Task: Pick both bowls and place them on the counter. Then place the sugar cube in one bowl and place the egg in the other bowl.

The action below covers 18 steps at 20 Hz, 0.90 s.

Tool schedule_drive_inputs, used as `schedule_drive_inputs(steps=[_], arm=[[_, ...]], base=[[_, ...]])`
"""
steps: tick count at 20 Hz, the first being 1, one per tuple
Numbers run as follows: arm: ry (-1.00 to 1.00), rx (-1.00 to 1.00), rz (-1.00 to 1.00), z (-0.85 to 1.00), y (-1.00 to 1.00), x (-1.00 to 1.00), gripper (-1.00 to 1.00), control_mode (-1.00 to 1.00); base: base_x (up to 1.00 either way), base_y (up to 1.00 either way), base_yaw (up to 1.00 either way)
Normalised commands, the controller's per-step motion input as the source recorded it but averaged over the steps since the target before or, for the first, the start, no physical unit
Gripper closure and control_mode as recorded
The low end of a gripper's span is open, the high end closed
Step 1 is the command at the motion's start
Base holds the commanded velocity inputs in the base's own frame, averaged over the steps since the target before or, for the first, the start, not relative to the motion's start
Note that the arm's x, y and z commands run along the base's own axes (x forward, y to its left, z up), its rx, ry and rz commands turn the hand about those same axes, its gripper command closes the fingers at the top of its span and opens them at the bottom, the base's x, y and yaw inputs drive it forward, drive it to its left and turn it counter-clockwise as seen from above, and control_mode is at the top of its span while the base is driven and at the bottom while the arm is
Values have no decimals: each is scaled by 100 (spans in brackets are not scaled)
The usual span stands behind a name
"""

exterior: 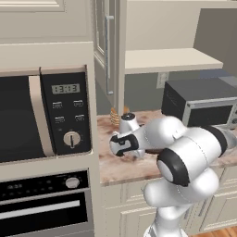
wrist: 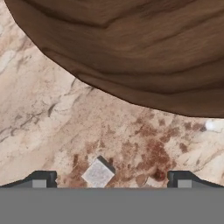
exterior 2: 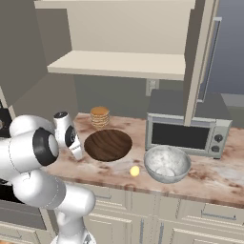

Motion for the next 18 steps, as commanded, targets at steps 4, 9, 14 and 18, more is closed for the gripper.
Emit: schedule_drive_inputs(steps=[4,9,14,18], arm=[[4,0,0,-15,0,0,-100,-100],[3,0,-1,-13,0,3,-100,-100],[2,0,-1,-11,0,13,-100,-100],[1,0,-2,-10,0,20,-100,-100]], base=[[0,0,0],[0,0,0],[0,0,0],[0,0,0]])
